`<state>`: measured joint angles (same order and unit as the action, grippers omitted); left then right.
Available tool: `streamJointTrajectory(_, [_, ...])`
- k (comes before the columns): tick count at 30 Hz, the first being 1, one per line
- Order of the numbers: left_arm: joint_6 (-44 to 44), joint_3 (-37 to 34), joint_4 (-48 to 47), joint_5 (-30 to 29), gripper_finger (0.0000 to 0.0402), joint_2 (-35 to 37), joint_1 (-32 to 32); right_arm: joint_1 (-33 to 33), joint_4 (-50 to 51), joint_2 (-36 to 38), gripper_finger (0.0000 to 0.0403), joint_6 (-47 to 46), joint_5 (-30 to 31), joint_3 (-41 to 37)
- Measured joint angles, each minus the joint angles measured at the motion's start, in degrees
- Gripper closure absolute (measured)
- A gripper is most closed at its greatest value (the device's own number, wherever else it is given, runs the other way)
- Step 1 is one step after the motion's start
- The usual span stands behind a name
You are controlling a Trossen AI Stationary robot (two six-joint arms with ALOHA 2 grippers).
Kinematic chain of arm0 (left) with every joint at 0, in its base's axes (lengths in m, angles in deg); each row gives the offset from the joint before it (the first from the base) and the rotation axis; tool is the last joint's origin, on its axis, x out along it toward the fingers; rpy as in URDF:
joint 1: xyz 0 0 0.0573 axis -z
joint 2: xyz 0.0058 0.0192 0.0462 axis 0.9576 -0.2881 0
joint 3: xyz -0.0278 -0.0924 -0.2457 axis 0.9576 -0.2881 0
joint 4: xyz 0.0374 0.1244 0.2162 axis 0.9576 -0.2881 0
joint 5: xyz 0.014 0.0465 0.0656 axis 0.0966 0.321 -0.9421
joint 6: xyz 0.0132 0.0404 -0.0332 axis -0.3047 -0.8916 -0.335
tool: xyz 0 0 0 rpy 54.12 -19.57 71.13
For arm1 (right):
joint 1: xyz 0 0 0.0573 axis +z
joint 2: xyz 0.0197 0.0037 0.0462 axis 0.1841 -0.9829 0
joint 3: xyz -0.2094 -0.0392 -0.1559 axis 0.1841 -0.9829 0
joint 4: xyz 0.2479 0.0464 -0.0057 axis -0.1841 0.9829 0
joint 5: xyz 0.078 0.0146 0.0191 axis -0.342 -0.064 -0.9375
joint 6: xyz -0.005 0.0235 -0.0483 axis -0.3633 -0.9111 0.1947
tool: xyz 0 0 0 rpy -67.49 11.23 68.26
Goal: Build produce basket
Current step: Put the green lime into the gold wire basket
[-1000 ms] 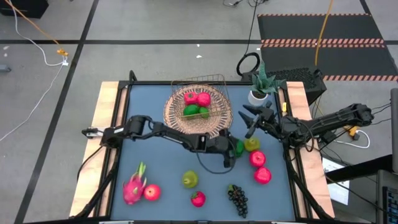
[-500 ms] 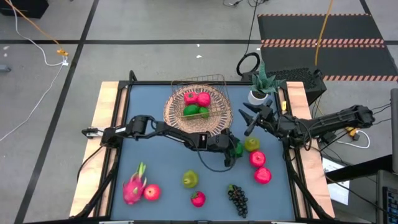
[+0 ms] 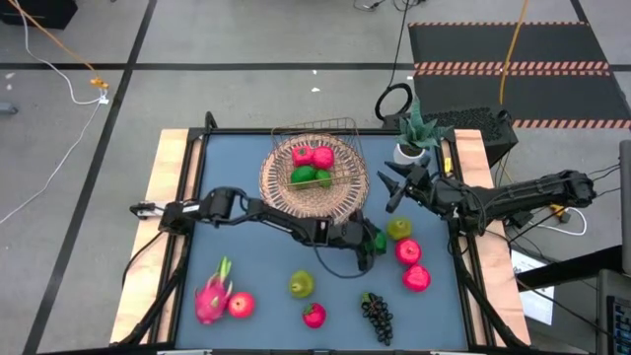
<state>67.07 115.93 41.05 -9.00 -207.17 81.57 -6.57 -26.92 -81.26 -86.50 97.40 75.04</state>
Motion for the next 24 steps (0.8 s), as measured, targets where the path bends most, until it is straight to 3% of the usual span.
streamJointTrajectory(6, [-2.58,-0.24,-2.09,-4.24,0.0089,1.99,1.79,-0.26,-0.88,0.02,0.0236,0.84,-1.21,0.00])
streamJointTrajectory(20, [-14.53,-0.55,-19.89,-2.80,0.0081,18.15,0.46,-0.81,-2.49,-0.02,0.0236,3.51,-1.26,-0.04])
streamJointTrajectory(24, [-19.10,-0.48,-20.39,-3.48,0.0089,22.97,-2.15,-0.79,-2.19,-0.07,0.0236,3.02,-1.28,-0.04])
